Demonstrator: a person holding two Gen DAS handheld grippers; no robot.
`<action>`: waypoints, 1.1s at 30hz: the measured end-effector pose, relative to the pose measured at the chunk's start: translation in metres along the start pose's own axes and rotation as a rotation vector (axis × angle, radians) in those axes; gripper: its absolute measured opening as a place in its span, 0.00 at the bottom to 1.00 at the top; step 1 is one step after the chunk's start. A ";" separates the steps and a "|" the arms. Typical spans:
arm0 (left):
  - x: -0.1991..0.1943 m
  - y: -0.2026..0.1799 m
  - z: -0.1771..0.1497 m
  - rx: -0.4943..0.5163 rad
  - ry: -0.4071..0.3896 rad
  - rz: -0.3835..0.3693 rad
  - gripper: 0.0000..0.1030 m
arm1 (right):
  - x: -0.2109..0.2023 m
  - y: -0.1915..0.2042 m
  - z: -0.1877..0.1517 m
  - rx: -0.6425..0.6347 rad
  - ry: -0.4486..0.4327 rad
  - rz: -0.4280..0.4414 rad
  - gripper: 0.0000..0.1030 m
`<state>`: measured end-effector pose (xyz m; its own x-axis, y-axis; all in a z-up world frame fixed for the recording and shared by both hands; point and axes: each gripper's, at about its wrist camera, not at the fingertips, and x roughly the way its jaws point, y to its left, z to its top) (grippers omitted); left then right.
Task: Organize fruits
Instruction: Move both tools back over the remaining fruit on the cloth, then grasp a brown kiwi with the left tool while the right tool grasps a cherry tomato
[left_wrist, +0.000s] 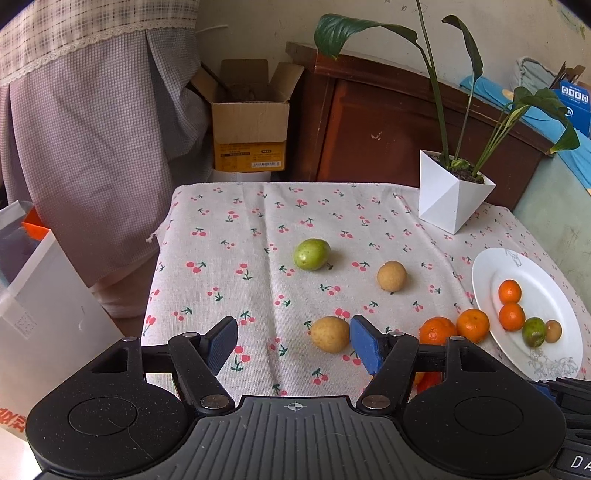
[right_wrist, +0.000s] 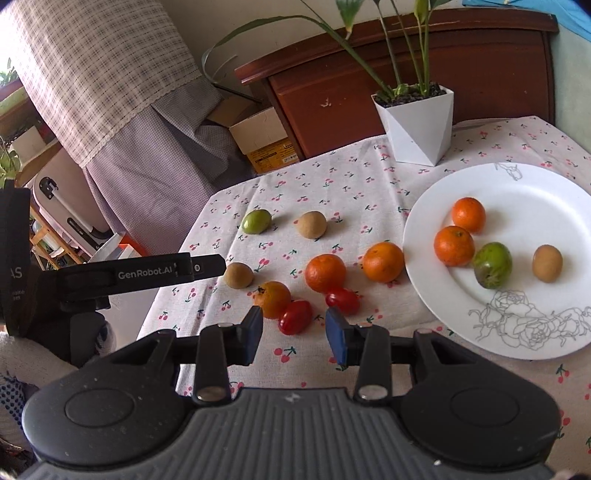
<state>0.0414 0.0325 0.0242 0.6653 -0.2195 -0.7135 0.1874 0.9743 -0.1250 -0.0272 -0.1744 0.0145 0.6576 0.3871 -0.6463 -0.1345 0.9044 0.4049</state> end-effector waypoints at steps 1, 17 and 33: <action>0.003 0.001 -0.001 0.003 0.003 0.001 0.64 | 0.002 0.001 -0.001 -0.006 0.005 0.001 0.38; 0.024 -0.013 -0.008 0.080 0.024 -0.062 0.48 | 0.028 0.008 -0.005 -0.085 0.025 -0.043 0.38; 0.024 -0.022 -0.015 0.134 -0.010 -0.072 0.26 | 0.031 0.014 -0.009 -0.159 -0.007 -0.100 0.22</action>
<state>0.0430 0.0062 -0.0006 0.6534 -0.2897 -0.6993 0.3295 0.9406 -0.0818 -0.0152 -0.1485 -0.0056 0.6785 0.2933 -0.6735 -0.1837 0.9555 0.2310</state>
